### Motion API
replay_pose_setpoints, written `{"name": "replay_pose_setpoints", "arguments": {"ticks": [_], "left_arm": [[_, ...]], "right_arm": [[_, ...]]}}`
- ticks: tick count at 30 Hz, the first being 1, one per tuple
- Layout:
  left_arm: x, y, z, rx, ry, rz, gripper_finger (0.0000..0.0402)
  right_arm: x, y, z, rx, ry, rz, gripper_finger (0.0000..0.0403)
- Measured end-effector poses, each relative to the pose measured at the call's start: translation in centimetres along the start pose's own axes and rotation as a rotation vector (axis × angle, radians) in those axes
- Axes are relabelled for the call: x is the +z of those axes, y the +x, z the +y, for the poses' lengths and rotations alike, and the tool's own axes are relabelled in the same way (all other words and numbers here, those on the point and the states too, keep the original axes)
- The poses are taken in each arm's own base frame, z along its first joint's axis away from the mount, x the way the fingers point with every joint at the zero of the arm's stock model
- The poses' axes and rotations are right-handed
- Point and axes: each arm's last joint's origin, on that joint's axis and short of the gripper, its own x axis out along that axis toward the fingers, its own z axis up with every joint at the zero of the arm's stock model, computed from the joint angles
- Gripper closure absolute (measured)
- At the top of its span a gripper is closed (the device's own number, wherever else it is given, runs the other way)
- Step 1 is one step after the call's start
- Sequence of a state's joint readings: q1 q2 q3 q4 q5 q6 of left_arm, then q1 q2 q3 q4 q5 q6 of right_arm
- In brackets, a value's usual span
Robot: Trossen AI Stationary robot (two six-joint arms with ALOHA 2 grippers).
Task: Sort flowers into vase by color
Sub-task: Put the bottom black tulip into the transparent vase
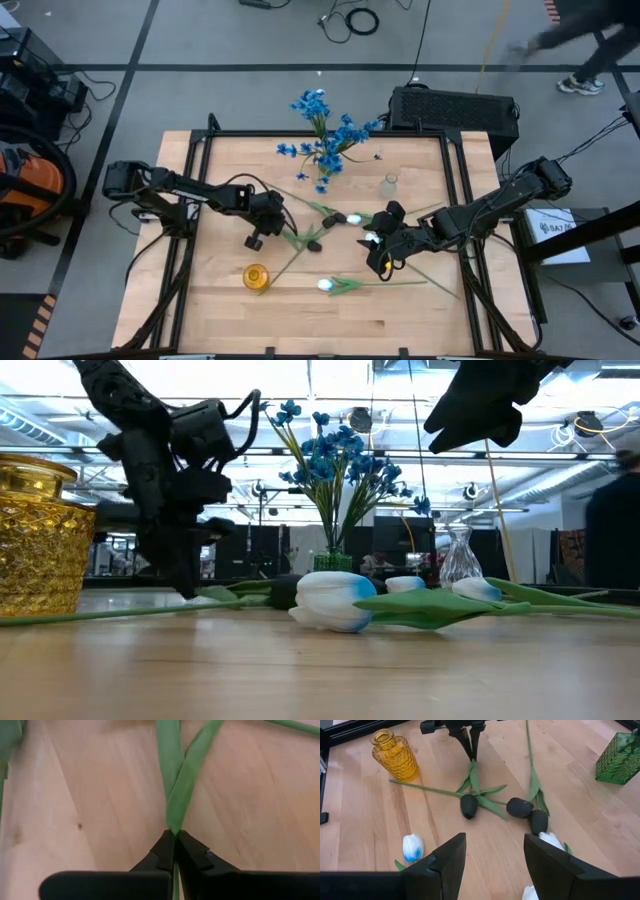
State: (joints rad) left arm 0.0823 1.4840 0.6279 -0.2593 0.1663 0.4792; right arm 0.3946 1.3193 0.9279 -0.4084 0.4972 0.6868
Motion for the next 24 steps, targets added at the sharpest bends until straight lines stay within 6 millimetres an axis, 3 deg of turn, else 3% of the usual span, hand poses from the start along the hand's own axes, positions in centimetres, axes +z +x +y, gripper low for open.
{"name": "replay_pose_setpoints", "arguments": {"ticks": [7,14,24], "left_arm": [[1.9,-2.8,-0.8,0.027,-0.004,0.014,0.0389],[4.1,-7.1,-1.9,0.105,-0.013,-0.033,0.0389],[7.9,-11.6,-3.0,0.192,0.035,-0.362,0.0389]], "right_arm": [[0.0,0.0,0.0,-0.003,-0.004,0.0,0.0211],[0.0,0.0,0.0,-0.005,0.0,-0.006,0.0211],[0.1,0.0,0.0,-0.001,0.001,-0.011,0.0211]]}}
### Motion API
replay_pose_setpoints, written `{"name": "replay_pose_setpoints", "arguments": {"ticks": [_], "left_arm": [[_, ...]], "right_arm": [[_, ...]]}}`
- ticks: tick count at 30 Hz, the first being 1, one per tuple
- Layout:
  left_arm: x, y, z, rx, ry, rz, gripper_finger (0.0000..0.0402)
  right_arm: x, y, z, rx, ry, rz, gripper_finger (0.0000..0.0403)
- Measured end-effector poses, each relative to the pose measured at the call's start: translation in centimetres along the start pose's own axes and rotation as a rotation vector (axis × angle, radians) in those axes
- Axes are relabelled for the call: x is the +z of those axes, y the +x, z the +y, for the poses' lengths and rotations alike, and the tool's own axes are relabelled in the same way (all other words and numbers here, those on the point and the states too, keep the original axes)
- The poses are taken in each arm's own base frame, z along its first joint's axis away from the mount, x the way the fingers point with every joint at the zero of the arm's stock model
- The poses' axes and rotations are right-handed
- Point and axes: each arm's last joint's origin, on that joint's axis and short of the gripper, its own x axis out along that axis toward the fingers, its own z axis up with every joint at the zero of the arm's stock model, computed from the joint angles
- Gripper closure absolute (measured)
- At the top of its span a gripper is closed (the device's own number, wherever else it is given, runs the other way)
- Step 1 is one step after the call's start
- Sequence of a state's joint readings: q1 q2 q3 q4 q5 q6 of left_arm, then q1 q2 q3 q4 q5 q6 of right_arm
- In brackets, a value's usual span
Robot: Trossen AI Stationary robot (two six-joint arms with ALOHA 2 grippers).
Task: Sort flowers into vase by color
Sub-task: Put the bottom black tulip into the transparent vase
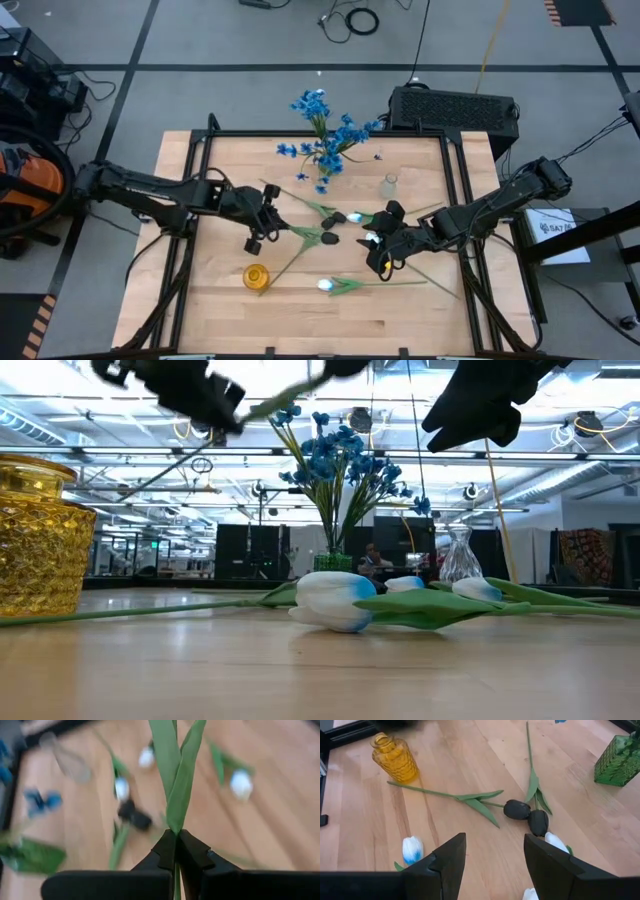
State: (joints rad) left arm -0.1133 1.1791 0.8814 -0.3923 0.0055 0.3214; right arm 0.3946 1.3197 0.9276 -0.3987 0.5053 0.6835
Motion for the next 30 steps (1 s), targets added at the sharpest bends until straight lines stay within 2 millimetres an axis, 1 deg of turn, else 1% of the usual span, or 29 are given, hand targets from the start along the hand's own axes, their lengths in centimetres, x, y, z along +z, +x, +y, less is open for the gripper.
{"name": "replay_pose_setpoints", "arguments": {"ticks": [4,9,13,15,19,22,28,30], "left_arm": [[1.8,-0.4,-0.2,0.022,0.019,-0.15,0.0389],[3.3,-0.7,-0.7,0.037,0.031,-0.291,0.0389],[4.5,-1.0,-1.0,0.042,0.007,-0.408,0.0389],[5.1,-1.1,-1.2,0.043,-0.004,-0.467,0.0389],[5.9,-1.2,-1.7,0.041,0.003,-0.548,0.0389],[6.2,-1.3,-2.0,0.034,0.004,-0.568,0.0389],[6.3,-1.3,-2.1,0.037,-0.045,-0.577,0.0389],[6.5,-1.5,-2.0,0.045,-0.049,-0.605,0.0389]], "right_arm": [[0.1,0.0,0.0,-0.019,-0.001,-0.027,0.0211],[0.3,0.1,0.2,-0.02,-0.015,-0.053,0.0211],[0.6,0.6,0.7,0.005,-0.036,-0.094,0.0211],[1.0,0.8,1.2,0.034,-0.049,-0.142,0.0211],[1.8,1.3,2.0,0.069,-0.107,-0.246,0.0211],[2.5,1.2,2.5,0.089,-0.162,-0.321,0.0211],[3.8,1.4,2.1,0.082,-0.193,-0.406,0.0211],[4.1,1.5,1.8,0.071,-0.195,-0.415,0.0211]]}}
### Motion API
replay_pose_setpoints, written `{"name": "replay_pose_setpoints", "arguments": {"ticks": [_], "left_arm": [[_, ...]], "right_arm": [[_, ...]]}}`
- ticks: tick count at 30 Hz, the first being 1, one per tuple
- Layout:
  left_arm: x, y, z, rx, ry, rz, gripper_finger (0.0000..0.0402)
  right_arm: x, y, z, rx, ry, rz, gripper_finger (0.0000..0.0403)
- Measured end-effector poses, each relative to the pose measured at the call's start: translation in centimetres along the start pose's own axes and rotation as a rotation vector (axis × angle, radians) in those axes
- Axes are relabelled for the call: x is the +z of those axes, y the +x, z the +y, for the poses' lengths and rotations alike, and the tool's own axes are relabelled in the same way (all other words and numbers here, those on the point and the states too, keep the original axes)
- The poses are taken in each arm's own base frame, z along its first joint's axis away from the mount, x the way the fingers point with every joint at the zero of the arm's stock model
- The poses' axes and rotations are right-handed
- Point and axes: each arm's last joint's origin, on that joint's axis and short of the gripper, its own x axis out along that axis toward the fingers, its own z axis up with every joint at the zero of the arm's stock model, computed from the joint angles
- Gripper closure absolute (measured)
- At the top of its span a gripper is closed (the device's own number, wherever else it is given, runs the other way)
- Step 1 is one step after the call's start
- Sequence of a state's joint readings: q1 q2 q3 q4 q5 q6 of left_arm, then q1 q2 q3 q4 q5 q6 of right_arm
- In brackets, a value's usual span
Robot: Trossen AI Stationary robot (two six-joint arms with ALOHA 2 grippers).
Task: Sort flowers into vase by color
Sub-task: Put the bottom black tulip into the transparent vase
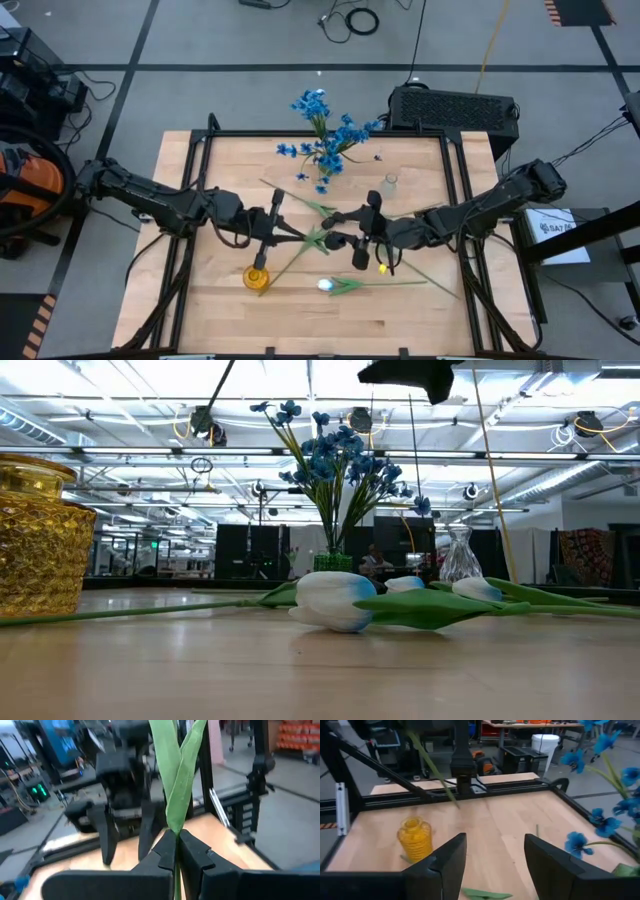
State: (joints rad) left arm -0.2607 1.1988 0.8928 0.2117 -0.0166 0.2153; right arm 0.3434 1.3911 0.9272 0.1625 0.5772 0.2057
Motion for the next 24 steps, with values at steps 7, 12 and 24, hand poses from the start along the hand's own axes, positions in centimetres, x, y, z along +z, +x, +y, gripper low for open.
{"name": "replay_pose_setpoints", "arguments": {"ticks": [7,12,24], "left_arm": [[1.4,0.1,0.3,0.035,-0.004,-0.161,0.0389],[1.2,1.2,0.3,0.049,-0.004,-0.21,0.0389],[-0.3,4.4,0.9,0.11,-0.003,-0.346,0.0389]], "right_arm": [[0.1,0.5,-0.8,-0.026,-0.005,0.007,0.0211],[0.1,0.5,-0.8,-0.023,-0.017,0.007,0.0211],[0.5,0.0,-0.9,0.013,-0.066,0.003,0.0211]]}}
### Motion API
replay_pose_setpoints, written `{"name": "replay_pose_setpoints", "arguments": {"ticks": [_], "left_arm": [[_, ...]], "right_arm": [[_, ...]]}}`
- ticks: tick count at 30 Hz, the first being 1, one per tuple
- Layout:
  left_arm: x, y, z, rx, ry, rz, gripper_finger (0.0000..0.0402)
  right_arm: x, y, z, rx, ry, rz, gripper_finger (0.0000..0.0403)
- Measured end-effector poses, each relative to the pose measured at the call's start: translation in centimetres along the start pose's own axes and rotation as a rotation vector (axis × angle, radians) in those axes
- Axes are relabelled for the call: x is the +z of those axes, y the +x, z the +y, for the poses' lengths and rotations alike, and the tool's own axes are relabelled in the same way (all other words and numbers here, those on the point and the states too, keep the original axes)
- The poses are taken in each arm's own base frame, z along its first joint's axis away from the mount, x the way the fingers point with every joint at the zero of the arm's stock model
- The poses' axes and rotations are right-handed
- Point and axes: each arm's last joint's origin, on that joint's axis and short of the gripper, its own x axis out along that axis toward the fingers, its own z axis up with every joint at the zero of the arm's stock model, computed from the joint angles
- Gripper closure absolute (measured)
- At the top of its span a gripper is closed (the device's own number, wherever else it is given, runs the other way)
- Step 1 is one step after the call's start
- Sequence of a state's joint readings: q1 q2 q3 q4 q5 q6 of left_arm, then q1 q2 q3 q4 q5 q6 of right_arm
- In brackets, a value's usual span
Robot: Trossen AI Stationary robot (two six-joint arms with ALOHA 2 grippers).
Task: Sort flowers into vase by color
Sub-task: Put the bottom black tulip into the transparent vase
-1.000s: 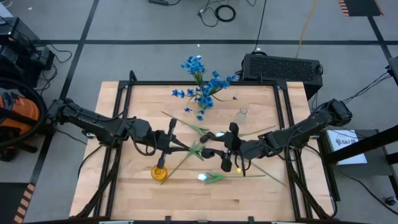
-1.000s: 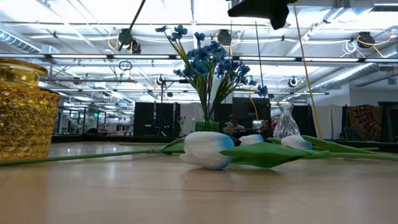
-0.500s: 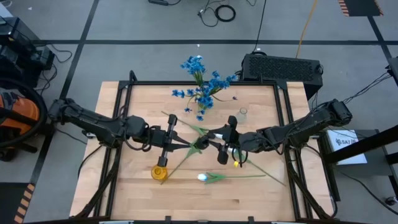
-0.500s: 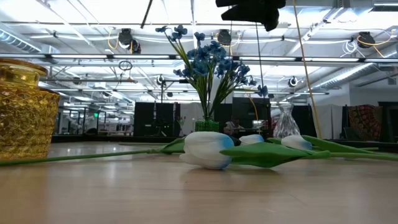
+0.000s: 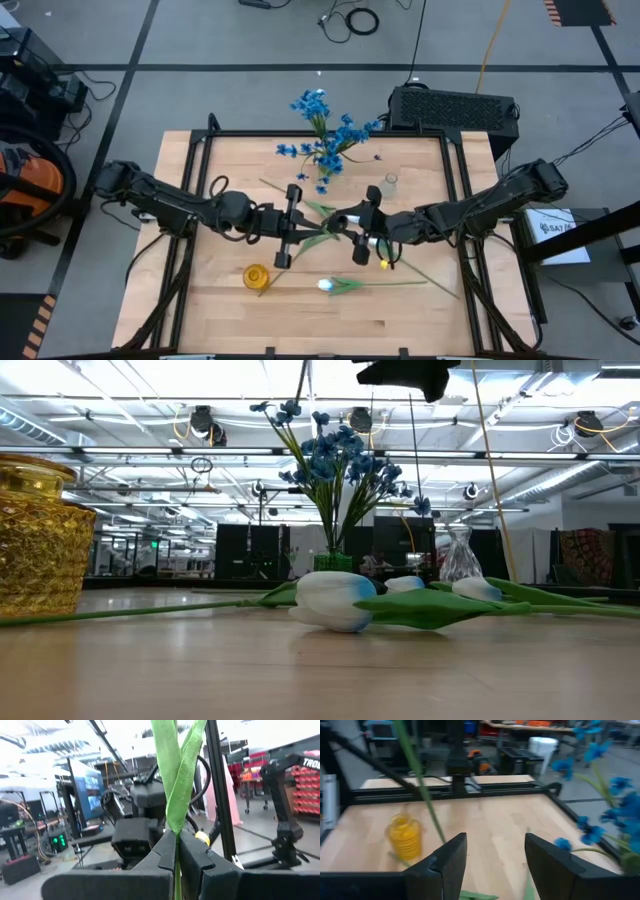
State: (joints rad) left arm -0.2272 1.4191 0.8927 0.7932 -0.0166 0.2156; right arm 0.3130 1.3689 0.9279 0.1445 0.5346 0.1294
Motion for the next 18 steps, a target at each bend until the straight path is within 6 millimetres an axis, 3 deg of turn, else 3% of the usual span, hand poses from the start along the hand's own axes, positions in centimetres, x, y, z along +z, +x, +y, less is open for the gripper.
{"name": "replay_pose_setpoints", "arguments": {"ticks": [9,18], "left_arm": [[-0.1,0.4,0.4,0.031,0.003,-0.083,0.0389],[-2.4,2.2,1.3,0.086,-0.021,-0.114,0.0389]], "right_arm": [[0.6,-1.8,-0.5,0.121,-0.023,0.051,0.0211],[1.0,-2.5,-0.9,0.123,-0.077,0.042,0.0211]]}}
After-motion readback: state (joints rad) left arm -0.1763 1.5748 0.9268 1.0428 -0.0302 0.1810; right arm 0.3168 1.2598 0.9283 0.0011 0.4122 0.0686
